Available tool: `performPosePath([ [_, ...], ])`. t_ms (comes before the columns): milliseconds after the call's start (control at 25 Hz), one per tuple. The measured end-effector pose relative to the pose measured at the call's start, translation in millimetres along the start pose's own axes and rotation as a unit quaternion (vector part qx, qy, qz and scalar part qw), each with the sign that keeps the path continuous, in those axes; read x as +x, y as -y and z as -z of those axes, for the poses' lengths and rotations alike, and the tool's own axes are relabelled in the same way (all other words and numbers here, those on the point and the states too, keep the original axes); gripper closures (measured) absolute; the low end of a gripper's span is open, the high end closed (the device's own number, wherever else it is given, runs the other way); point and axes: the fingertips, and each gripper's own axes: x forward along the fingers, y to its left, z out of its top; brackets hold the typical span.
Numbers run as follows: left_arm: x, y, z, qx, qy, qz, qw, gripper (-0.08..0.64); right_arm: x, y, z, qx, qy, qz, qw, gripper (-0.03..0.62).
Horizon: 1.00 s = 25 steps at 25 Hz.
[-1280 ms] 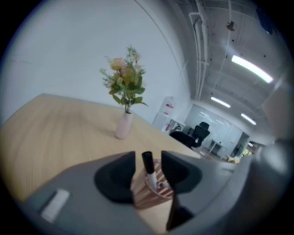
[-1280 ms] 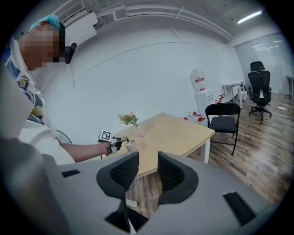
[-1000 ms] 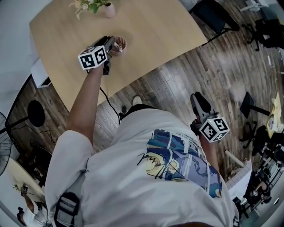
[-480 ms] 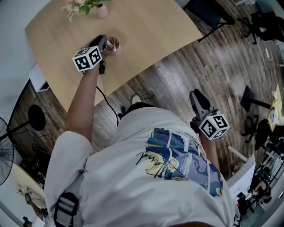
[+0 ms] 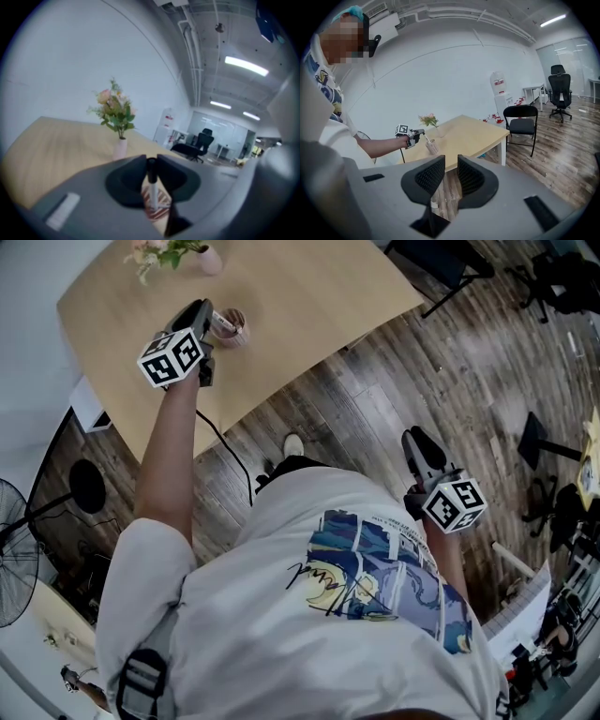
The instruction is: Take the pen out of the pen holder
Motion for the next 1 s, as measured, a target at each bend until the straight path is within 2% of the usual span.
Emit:
performPosePath([
  [120,-10.7,9.7,-15.0,0.009,0.017,-0.005,0.9998,0.483,-12.6,4.4,2.7,0.004,0.009,-0.002,1.000,0.554],
  [520,-53.3,49.4,-54.2,0.031,0.060,-0.013,0.9976,0.483,-57.3,19.1,19.2,0.012,0.026,-0.027,0.999,0.575],
  [1000,-109.9,164.7,-72.7,0.008,0.100,0.042,0.9940,0.483,-106.3,23.3,32.0,-0.015,0.043,-0.109,0.993,0.584],
])
